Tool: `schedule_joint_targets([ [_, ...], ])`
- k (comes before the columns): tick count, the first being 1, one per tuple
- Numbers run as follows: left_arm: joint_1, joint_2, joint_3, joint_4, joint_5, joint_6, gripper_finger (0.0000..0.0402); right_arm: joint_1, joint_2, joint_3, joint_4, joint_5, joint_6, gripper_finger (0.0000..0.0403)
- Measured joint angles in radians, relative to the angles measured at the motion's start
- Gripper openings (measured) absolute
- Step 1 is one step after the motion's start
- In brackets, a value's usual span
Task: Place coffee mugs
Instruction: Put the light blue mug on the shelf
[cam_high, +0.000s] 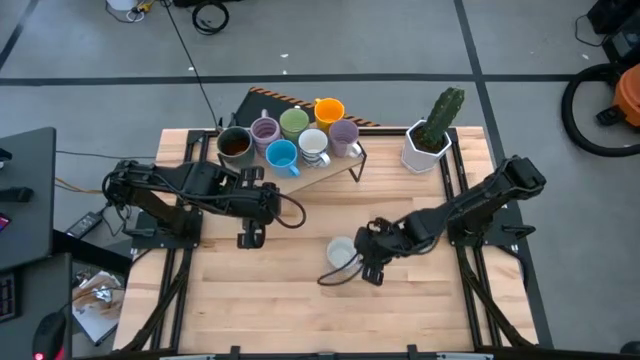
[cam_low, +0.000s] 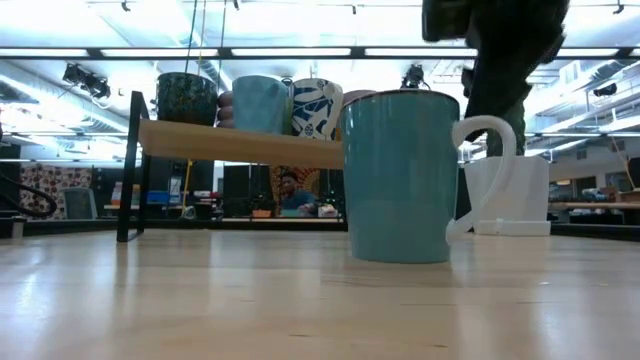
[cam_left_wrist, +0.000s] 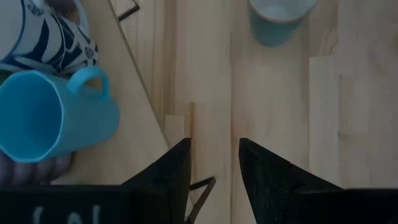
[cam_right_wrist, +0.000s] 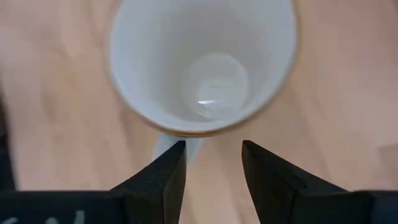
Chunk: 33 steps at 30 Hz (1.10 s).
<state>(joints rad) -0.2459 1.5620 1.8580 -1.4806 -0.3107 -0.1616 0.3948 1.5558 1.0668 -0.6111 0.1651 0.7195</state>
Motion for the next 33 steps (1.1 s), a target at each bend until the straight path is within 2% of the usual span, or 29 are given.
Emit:
schedule_joint_targets([
  [6,-0.003,0.0,0.0,0.032,0.0,0.0,0.0141,0.057,0.0,0.001,0.011,0.036,0.074,0.0161],
  [12,-0.045,0.047,0.0,0.151,0.0,0.067,0.0141,0.091,-0.012,0.073,-0.154,0.06,0.096,0.0161],
  [17,-0.064,0.099,0.0,0.274,-0.006,0.119,0.0141,0.135,-0.033,0.11,-0.314,0.191,-0.018,0.0161],
  [23,-0.06,0.165,0.0,0.374,-0.007,0.069,0.0141,0.183,-0.103,0.111,-0.489,0.247,0.038,0.0161],
  [29,-0.067,0.257,0.0,0.478,0.047,0.063,0.0141,0.238,-0.22,0.111,-0.515,0.394,0.04,0.0161],
  [33,-0.075,0.332,0.0,0.478,0.053,0.06,0.0141,0.252,-0.291,0.111,-0.545,0.478,0.071,0.0161],
])
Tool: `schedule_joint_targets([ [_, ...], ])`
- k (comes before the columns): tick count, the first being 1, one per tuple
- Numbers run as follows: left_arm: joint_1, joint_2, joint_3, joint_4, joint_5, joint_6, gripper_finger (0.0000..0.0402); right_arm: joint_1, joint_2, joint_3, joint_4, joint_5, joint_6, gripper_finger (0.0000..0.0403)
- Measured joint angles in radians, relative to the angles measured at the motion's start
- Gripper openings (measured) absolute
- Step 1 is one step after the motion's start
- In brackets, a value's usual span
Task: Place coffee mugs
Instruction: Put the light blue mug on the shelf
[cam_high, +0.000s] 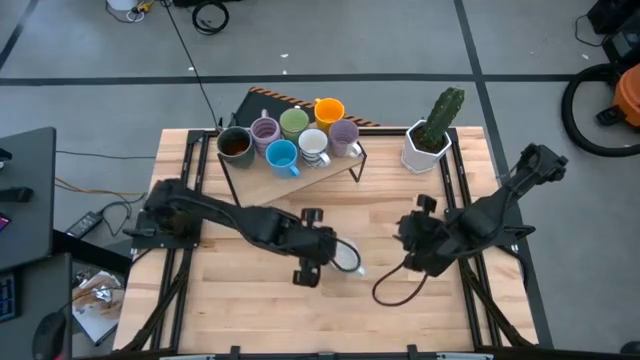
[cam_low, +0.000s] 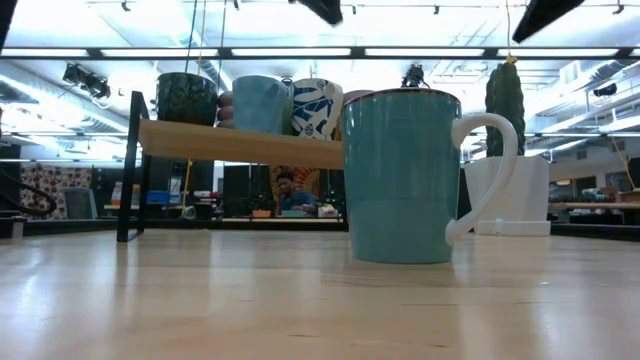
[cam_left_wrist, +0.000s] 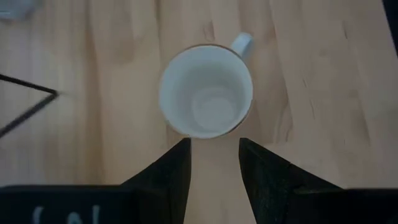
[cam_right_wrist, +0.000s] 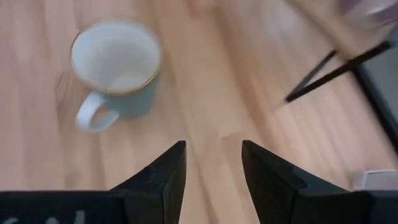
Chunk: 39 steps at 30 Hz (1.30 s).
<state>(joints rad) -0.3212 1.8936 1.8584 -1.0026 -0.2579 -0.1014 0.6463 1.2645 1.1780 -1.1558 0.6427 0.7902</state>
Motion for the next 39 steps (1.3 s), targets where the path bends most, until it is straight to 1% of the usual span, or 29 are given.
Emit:
schedule_joint_targets([
  [2,-0.009,0.034,0.0,0.018,0.001,-0.017,0.0141,0.001,-0.026,0.0,-0.011,0.044,0.027,0.0161],
  [5,-0.029,0.073,0.0,0.061,0.004,-0.019,0.0141,0.001,-0.045,-0.001,-0.022,0.072,0.043,0.0161],
  [12,-0.07,0.117,0.0,0.237,0.012,0.033,0.0148,0.001,-0.045,-0.026,-0.021,0.078,0.028,0.0161],
  [14,-0.074,0.127,0.0,0.278,0.015,0.038,0.016,0.001,-0.04,-0.038,-0.015,0.078,0.027,0.0161],
  [17,-0.069,0.136,0.001,0.337,0.011,0.024,0.0189,0.001,-0.042,-0.054,0.02,0.078,0.026,0.0161],
  [21,-0.051,0.164,0.0,0.347,0.008,-0.013,0.0229,0.001,-0.039,-0.055,0.023,0.075,0.026,0.0161],
  [24,-0.04,0.193,0.0,0.337,0.008,-0.031,0.0245,0.001,-0.039,-0.055,0.034,0.073,0.026,0.0161],
  [27,-0.028,0.217,0.0,0.329,-0.002,-0.046,0.0246,0.001,-0.039,-0.055,0.04,0.073,0.022,0.0162],
  [31,-0.018,0.237,0.0,0.321,-0.032,-0.047,0.0238,0.001,-0.039,-0.055,0.055,0.071,0.022,0.0162],
  [37,-0.018,0.267,0.0,0.331,-0.035,-0.045,0.0226,0.0,-0.039,-0.055,0.06,0.071,0.019,0.0162],
  [39,-0.018,0.27,-0.001,0.314,-0.035,-0.044,0.0216,0.0,-0.039,-0.055,0.062,0.071,0.018,0.0162],
])
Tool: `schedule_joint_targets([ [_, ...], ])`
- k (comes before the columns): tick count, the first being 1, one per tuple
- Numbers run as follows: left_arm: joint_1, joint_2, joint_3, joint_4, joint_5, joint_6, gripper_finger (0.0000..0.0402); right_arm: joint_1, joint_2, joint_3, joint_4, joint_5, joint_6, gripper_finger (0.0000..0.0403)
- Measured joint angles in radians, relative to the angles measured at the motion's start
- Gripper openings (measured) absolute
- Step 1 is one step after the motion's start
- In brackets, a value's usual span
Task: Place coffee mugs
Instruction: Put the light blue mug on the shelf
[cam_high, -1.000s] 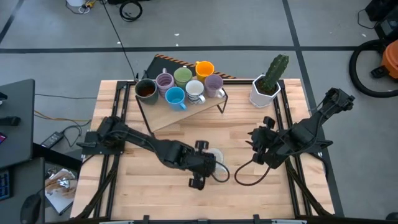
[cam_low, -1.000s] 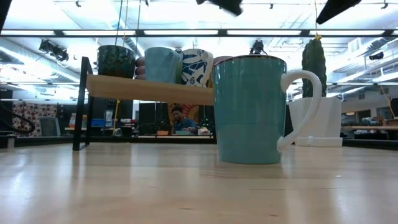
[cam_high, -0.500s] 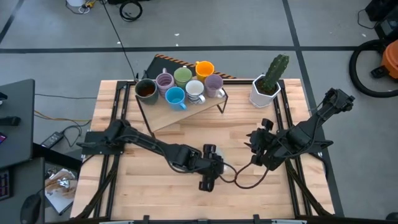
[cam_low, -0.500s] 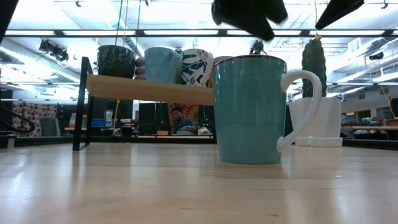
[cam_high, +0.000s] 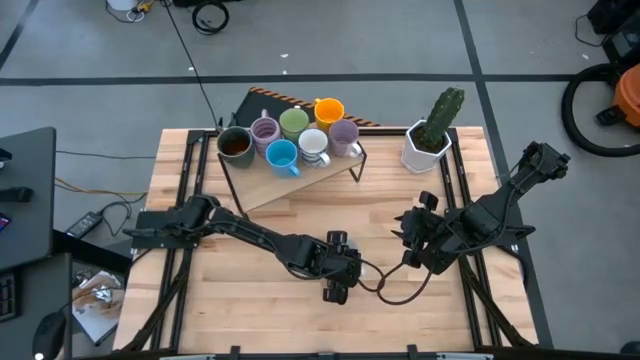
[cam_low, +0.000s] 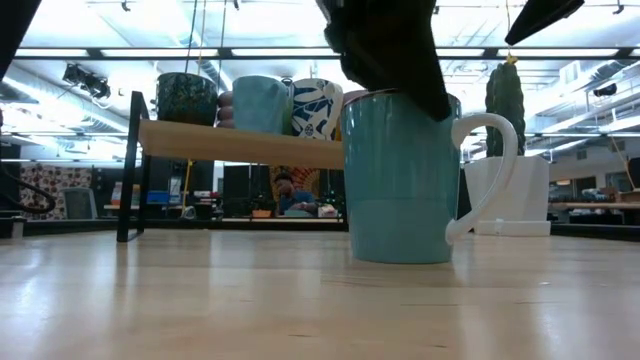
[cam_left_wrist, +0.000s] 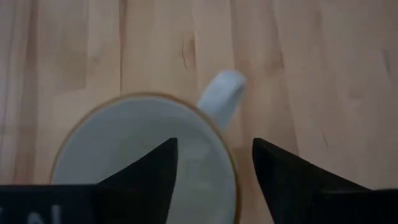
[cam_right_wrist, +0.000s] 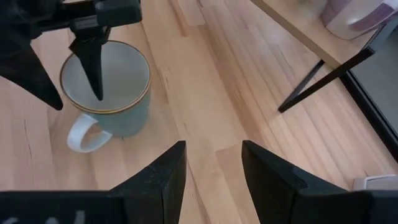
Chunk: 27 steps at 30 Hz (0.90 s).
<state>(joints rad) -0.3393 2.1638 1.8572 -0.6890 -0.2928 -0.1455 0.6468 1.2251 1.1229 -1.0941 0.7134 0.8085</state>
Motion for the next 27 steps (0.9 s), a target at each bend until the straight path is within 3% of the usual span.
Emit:
schedule_joint_targets([
  [15,-0.006,-0.004,0.001,-0.055,0.044,0.077,0.0033,0.0,0.0,0.0,0.002,-0.01,0.0,0.0162],
  [21,-0.004,-0.06,-0.001,-0.165,0.096,0.11,0.003,0.0,0.0,0.0,0.001,-0.031,0.002,0.0162],
  [27,0.001,-0.212,-0.001,-0.379,0.093,0.072,0.003,0.015,0.0,0.0,0.002,-0.057,0.003,0.0162],
])
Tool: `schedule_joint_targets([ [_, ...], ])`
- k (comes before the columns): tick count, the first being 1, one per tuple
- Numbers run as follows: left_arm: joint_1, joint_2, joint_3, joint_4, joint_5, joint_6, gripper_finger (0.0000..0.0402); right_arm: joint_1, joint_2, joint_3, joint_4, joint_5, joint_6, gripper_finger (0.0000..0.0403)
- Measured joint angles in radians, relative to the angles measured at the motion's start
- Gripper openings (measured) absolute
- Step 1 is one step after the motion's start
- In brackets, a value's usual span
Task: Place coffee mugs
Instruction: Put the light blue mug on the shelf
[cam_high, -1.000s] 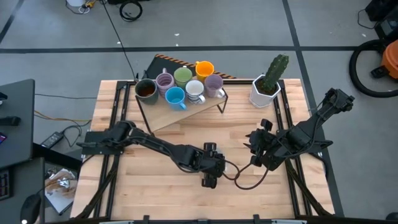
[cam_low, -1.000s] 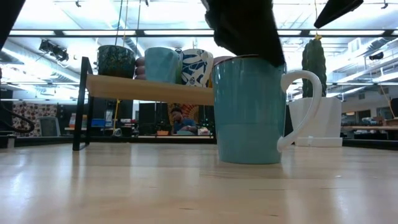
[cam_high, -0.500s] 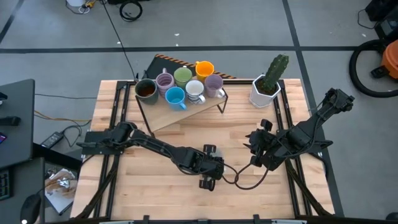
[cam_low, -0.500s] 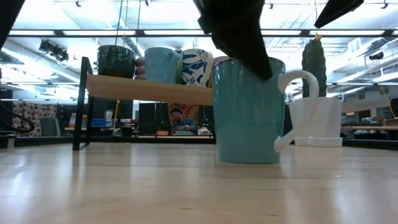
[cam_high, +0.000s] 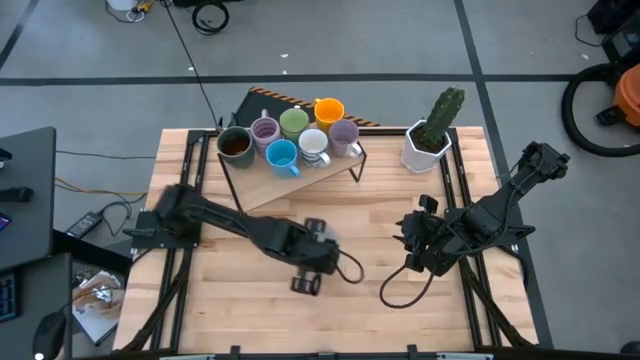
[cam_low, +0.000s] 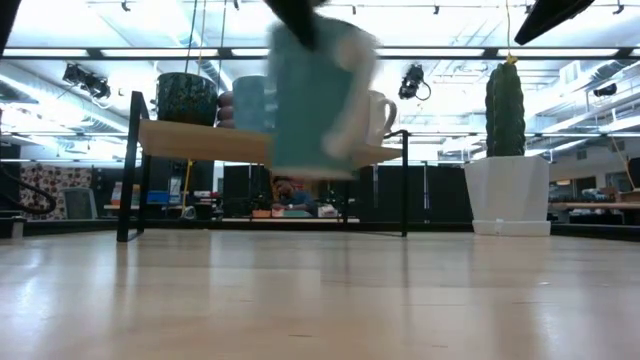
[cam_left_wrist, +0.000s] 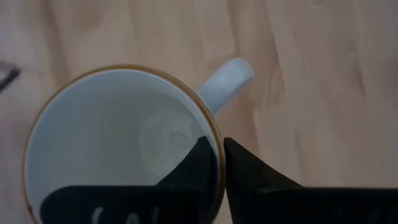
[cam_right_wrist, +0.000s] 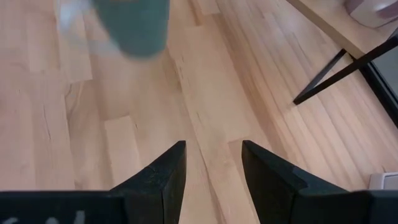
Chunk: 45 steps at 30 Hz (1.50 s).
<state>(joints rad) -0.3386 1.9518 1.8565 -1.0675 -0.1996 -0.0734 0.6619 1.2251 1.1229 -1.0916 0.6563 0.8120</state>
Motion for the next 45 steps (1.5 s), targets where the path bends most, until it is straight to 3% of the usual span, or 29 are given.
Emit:
schedule_joint_targets([
  [6,-0.021,-0.161,0.002,-0.184,-0.024,-0.013,0.003,0.003,0.0,0.0,0.005,0.01,-0.001,0.0162],
  [20,-0.06,-0.385,-0.008,-0.25,-0.021,0.128,0.003,0.007,0.0,0.0,0.019,0.031,-0.004,0.0161],
  [26,-0.052,-0.558,-0.293,-0.134,-0.043,0.098,0.003,0.007,0.0,0.0,0.021,0.033,-0.007,0.0161],
  [32,0.0,-0.723,-0.427,-0.091,-0.072,0.079,0.003,0.004,0.0,0.0,0.023,0.035,-0.008,0.0161],
  [36,0.068,-0.773,-0.44,-0.098,0.013,0.093,0.003,0.001,0.0,0.0,0.044,0.042,-0.017,0.0162],
  [45,0.242,-0.782,-0.439,-0.165,0.094,0.194,0.003,-0.004,0.0,0.0,0.082,0.034,-0.055,0.0162],
])
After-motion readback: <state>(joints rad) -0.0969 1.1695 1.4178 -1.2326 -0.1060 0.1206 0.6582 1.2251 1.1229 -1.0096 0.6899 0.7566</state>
